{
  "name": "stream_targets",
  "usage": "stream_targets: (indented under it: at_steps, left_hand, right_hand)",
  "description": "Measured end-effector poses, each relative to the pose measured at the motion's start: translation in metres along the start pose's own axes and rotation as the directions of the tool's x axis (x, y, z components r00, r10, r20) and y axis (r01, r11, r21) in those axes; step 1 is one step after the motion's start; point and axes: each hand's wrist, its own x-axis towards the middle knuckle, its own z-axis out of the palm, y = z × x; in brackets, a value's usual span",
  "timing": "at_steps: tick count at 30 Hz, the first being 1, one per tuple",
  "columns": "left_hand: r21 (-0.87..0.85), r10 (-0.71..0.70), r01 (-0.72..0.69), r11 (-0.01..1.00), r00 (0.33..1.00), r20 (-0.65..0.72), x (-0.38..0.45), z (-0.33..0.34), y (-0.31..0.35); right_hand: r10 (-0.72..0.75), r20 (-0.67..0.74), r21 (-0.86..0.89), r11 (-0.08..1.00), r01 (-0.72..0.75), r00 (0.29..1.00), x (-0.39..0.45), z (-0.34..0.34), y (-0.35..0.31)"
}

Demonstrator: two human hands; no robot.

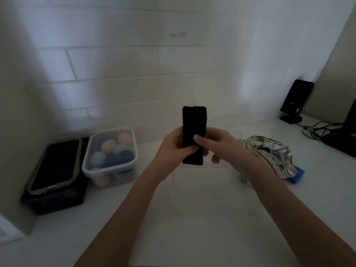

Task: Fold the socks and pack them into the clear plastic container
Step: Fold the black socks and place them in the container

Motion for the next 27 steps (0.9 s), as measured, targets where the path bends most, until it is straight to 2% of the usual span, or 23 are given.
stream_targets:
  at_steps: [2,5,12,14,19,24,27]
  left_hand:
    - [-0.018,-0.010,0.010,1.000,1.000,0.005,0.001,-0.001,0.000]
    - [-0.062,-0.065,0.065,0.996,0.998,-0.003,0.001,0.000,-0.001]
    - [-0.008,-0.082,0.082,0.997,0.997,-0.004,0.000,0.003,-0.002]
    - [-0.012,-0.065,0.065,0.998,0.998,-0.010,0.000,0.003,-0.001]
    - [0.018,-0.078,0.077,0.997,0.996,0.041,0.000,0.005,-0.003]
    - [0.122,-0.102,0.093,0.988,0.993,0.066,-0.002,0.004,-0.006]
    - [0.148,-0.117,0.105,0.983,0.990,0.072,-0.003,0.005,-0.004]
  right_hand:
    - [-0.092,-0.058,0.074,0.993,0.097,0.994,-0.001,-0.001,0.001]
    - [-0.145,-0.088,0.203,0.966,0.161,0.985,0.000,-0.005,0.002]
    - [-0.263,0.051,0.444,0.870,0.214,0.963,0.005,-0.009,0.014]
    - [-0.286,0.055,0.448,0.863,0.233,0.957,0.005,-0.010,0.016]
    - [-0.242,-0.074,0.452,0.857,0.249,0.967,0.004,-0.012,0.015]
    - [-0.183,-0.004,0.456,0.875,0.164,0.983,0.002,-0.011,0.011]
    - [-0.182,-0.043,0.418,0.890,0.184,0.982,0.001,-0.007,0.011]
